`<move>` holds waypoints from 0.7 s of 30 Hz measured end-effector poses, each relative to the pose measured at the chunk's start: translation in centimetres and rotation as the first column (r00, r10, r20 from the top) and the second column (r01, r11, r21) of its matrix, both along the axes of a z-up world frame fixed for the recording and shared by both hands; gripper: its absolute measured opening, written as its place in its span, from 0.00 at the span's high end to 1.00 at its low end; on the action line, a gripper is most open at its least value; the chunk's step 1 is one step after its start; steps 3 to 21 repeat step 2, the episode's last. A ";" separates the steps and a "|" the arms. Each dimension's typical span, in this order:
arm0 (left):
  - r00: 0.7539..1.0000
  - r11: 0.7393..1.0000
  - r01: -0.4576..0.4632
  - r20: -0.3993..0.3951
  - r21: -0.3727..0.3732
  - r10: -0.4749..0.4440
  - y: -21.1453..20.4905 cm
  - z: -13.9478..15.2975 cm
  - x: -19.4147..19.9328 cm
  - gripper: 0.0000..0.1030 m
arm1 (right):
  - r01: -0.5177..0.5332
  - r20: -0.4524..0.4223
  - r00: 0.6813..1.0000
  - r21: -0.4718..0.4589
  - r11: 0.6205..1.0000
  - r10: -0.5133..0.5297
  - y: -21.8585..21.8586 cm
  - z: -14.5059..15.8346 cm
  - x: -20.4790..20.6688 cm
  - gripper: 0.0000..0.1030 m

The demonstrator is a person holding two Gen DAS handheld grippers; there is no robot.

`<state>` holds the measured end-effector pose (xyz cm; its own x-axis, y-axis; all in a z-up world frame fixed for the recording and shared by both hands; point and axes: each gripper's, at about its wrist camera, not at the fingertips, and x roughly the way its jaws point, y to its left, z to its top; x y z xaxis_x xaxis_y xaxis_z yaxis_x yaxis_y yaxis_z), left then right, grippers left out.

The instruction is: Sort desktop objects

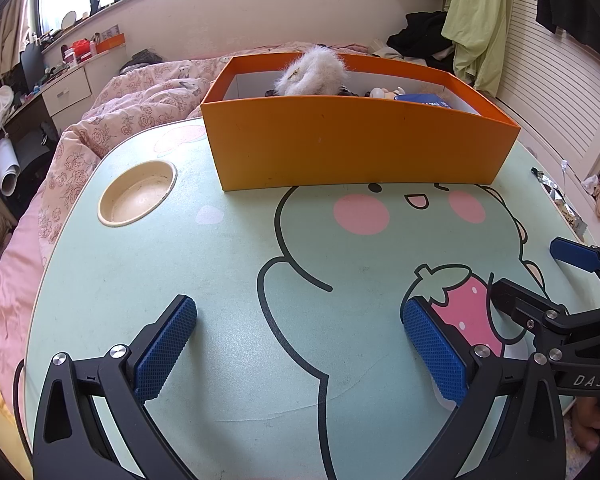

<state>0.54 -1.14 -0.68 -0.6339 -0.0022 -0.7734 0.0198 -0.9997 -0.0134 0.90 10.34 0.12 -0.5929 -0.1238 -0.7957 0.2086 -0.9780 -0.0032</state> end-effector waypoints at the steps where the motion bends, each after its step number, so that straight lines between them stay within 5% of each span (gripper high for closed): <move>1: 1.000 1.000 0.001 -0.001 0.000 -0.001 0.0 0.0 0.0 0.00 | 0.000 0.000 1.000 0.000 1.000 0.000 0.0 0.0 0.0 0.00; 21: 1.000 1.000 0.002 -0.001 0.000 -0.002 0.0 0.0 0.0 0.00 | 0.000 0.000 1.000 0.000 1.000 0.000 0.0 0.0 0.0 0.00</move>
